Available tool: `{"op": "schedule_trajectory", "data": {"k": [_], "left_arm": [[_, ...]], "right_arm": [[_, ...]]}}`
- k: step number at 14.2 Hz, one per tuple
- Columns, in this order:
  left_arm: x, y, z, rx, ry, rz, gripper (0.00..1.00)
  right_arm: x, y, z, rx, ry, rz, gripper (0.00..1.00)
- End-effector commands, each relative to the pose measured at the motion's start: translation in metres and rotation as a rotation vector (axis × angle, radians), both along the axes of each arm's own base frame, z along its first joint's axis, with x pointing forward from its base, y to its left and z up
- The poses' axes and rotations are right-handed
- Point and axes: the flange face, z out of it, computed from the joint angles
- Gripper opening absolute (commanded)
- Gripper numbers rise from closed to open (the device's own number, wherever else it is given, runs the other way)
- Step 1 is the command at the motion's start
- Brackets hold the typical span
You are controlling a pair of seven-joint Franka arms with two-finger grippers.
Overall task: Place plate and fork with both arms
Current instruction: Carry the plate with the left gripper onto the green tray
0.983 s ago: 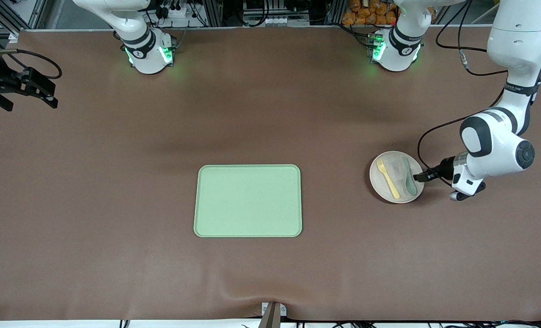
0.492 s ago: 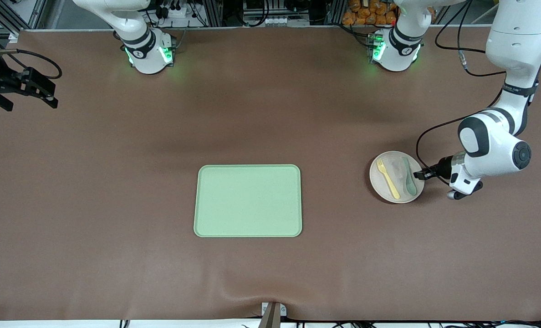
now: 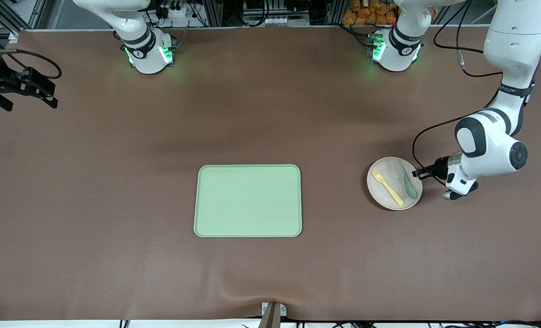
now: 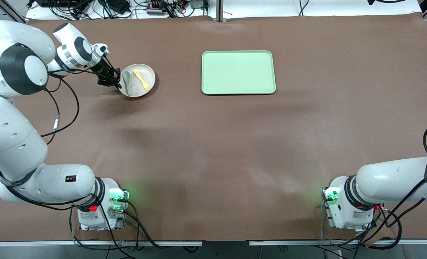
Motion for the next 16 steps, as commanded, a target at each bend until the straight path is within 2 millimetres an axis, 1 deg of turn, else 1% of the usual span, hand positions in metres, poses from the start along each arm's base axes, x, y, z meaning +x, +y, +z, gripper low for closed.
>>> {"op": "schedule_trajectory", "data": {"k": [1,4,6,8,10,11,12,13,14,16], "left_arm": [[0.005,-0.022,0.003,-0.041,-0.008,-0.012,0.00],[0.018,-0.047,0.017,-0.071,-0.013,-0.055,0.00],[0.027,-0.068,0.030,-0.091,-0.030,-0.082,0.00],[0.041,-0.096,0.051,-0.119,-0.055,-0.116,0.00],[0.054,-0.120,0.075,-0.146,-0.074,-0.148,0.00],[0.058,-0.135,0.083,-0.164,-0.083,-0.184,0.00],[0.061,-0.151,0.086,-0.177,-0.091,-0.209,0.00],[0.067,-0.177,0.093,-0.192,-0.106,-0.231,0.00],[0.072,-0.199,0.096,-0.199,-0.118,-0.256,0.00],[0.082,-0.244,0.096,-0.211,-0.127,-0.278,0.00]], "right_arm": [[0.001,-0.002,0.003,0.016,0.000,0.001,1.00],[0.002,-0.002,0.003,0.016,-0.001,0.001,1.00],[0.002,-0.003,0.002,0.016,0.000,0.000,1.00],[0.002,-0.003,0.002,0.016,0.002,0.000,1.00],[0.002,-0.003,0.002,0.016,0.002,0.000,1.00],[0.002,-0.002,0.002,0.016,0.002,0.001,1.00],[0.002,-0.003,0.002,0.016,0.002,0.000,1.00],[0.002,-0.002,0.002,0.016,0.002,0.001,1.00],[0.002,-0.002,0.002,0.016,0.002,0.001,1.00],[0.002,-0.002,0.002,0.016,0.000,0.001,1.00]]}}
